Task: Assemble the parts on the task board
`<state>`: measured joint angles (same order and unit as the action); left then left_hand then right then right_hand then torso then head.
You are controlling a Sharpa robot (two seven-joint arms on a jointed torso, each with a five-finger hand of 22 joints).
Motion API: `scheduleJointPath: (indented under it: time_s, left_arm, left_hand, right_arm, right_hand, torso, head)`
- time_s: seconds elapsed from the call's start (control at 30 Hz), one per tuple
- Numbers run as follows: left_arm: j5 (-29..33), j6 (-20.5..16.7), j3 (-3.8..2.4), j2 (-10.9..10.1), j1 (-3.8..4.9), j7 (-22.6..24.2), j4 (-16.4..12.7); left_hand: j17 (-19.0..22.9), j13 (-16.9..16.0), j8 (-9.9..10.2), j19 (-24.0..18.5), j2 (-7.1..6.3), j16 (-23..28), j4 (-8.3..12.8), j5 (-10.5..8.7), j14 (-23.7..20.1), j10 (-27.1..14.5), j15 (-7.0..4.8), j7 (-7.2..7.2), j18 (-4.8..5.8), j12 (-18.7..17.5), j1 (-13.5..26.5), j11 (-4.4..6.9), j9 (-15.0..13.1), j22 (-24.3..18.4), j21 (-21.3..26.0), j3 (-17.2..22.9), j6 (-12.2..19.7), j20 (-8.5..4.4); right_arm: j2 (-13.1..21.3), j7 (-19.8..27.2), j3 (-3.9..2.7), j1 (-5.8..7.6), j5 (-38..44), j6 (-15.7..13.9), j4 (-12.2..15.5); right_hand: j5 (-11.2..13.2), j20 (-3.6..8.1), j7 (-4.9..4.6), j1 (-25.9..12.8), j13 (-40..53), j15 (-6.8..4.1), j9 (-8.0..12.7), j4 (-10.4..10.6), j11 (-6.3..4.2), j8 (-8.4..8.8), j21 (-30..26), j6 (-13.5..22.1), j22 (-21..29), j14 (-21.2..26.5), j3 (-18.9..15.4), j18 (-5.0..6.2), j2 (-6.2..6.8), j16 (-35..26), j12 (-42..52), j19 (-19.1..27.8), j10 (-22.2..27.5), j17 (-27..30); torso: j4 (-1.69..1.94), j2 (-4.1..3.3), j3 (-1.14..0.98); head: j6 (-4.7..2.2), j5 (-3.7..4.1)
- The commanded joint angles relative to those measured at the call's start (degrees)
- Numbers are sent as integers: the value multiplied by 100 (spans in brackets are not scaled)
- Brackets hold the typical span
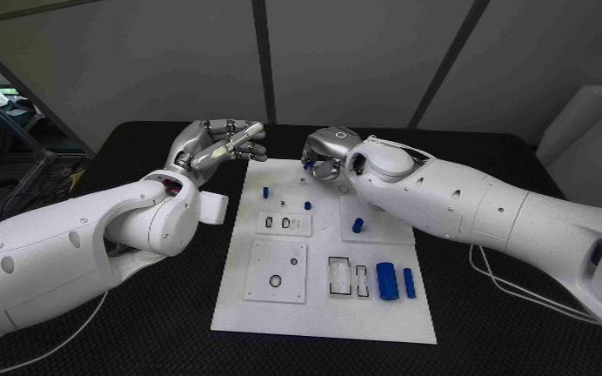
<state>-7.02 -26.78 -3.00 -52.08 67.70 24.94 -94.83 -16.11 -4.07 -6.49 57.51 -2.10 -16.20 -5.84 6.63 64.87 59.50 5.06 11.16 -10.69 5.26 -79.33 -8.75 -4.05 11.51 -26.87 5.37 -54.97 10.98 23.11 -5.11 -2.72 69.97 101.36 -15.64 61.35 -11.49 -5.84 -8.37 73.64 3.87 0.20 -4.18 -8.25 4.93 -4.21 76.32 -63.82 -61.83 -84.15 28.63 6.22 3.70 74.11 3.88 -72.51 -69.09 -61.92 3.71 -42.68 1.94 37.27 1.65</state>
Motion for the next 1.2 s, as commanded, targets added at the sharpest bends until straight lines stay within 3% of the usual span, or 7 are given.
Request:
scheduleJointPath:
  time_s: [0.03, 0.27, 0.43, 0.57, 0.8, 1.07, 1.2]
  left_arm:
    - [-47, 87, -4, 8, 10, 17, 1]
    - [-47, 91, -4, 8, 12, 13, 10]
    - [-47, 102, -4, 9, 12, 8, 9]
    - [-47, 113, -4, 1, 13, 2, 9]
    - [-47, 124, -4, -18, 14, -8, 18]
    - [-47, 138, -4, -51, 15, -11, 53]
    - [-47, 165, -3, -55, 15, -19, 92]
  left_hand:
    - [-6, 9, 31, -52, 50, 23, 8, -6, -41, -38, 18, 12, 37, -32, 5, 15, 7, 4, -24, -32, 44, -3]
    - [-6, 9, 31, -52, 50, 23, 8, -6, -41, -38, 18, 12, 37, -32, 5, 15, 7, 4, -24, -32, 44, -3]
    - [-7, 9, 32, -53, 50, 23, 8, -6, -42, -38, 18, 12, 37, -33, 5, 15, 7, 4, -24, -32, 44, -3]
    - [-14, 9, 38, -59, 53, 27, 11, -7, -46, -42, 20, 13, 36, -41, 6, 13, 6, 4, -24, -36, 45, 0]
    - [-15, 9, 41, -60, 53, 28, 12, -7, -47, -45, 21, 14, 36, -44, 7, 13, 7, 4, -24, -38, 47, 0]
    - [-18, 10, 46, -62, 53, 30, 13, -8, -50, -51, 22, 14, 36, -50, 8, 11, 7, 3, -24, -41, 51, 1]
    - [-19, 10, 47, -64, 53, 31, 14, -8, -51, -52, 22, 13, 36, -51, 7, 10, 7, 3, -24, -42, 52, 2]
  right_arm:
    - [-17, 30, 4, -1, 32, 184, -42]
    - [-46, 16, 5, -1, 32, 227, -73]
    - [-57, -7, 5, 0, 32, 226, -104]
    - [-57, -25, 5, 0, 32, 174, -120]
    - [56, -24, 5, 0, 26, -136, 42]
    - [656, 71, -2, -1, -319, -717, 831]
    - [1177, 52, -85, 14, -945, -719, 1382]
  right_hand:
    - [34, -41, -36, 0, -10, -5, 5, 40, 4, 36, 26, 9, 13, -132, -7, -58, 60, 34, -32, 7, 58, -3]
    - [57, -62, -57, -26, -22, 26, 19, 57, 37, 57, 10, 78, 49, -119, 9, -51, 108, 27, -44, 46, 196, 25]
    - [116, -136, -180, -68, -34, 163, 58, 71, 177, 75, -211, 497, 466, -16, 2, 30, 245, -184, -39, 350, 827, 375]
    - [223, -187, -176, -8, -22, 214, 48, 64, 248, 67, -612, 974, 1151, 115, -170, 161, 306, -528, 2, 811, 1424, 891]
    - [232, -213, -118, 39, -15, 224, 44, 72, 270, 66, -712, 1130, 1287, 130, -321, 181, 312, -622, 46, 869, 1603, 1017]
    - [137, -192, -147, 48, 12, 181, 16, 129, 212, 24, -645, 991, 1151, 97, -439, 155, 278, -616, 267, 715, 1404, 1002]
    - [64, -150, -170, -99, 87, 122, -28, 280, 124, -85, -455, 668, 809, -6, -454, 90, 249, -413, 626, 466, 697, 709]
  torso:
    - [3, -3, 2]
    - [-7, -3, 1]
    - [-4, -2, 1]
    - [0, -2, 1]
    - [-15, 0, -8]
    - [-31, 14, -12]
    - [-50, 36, -12]
  head:
    - [4, 3]
    - [18, 16]
    - [10, 12]
    - [10, 14]
    - [1, -20]
    - [-46, 24]
    - [-64, 19]
